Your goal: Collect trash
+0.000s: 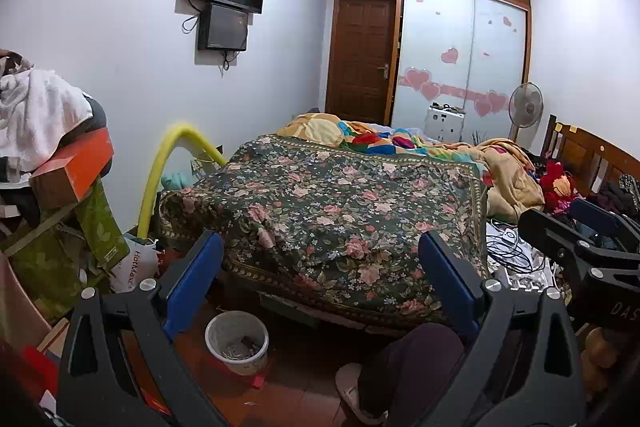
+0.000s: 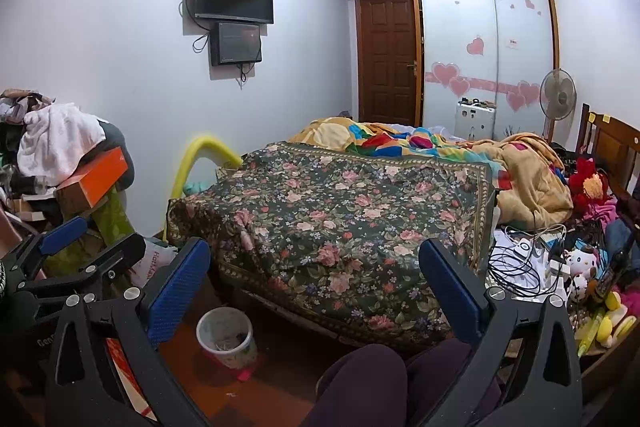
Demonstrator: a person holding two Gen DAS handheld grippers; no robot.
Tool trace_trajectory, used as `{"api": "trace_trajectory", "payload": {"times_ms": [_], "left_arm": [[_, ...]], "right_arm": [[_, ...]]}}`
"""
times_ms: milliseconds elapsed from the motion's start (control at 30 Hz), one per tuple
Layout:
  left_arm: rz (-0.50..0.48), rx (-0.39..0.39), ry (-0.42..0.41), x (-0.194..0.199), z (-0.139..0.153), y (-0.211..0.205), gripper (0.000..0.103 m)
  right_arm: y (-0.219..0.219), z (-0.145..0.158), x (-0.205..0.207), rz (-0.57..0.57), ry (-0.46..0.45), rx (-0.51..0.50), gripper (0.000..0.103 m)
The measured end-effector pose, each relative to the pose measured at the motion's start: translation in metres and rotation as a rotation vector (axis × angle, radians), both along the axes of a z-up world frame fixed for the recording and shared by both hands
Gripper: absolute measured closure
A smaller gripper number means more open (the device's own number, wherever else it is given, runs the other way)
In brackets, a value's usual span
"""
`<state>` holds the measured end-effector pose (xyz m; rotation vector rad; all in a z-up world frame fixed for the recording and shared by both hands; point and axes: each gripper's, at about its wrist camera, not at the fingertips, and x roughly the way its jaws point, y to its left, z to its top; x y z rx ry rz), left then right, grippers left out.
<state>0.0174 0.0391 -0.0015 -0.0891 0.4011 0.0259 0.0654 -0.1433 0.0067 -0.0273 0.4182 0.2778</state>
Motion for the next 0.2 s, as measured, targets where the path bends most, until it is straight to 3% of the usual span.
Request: {"api": "trace_trajectory", "payload": {"times_ms": [200], "left_arm": [[0.003, -0.02, 0.011, 0.0045, -0.0007, 0.0007, 0.004]], "right_arm": [[-0.0025, -0.0023, 0.0026, 0.002, 0.009, 0.002, 0.0]]}}
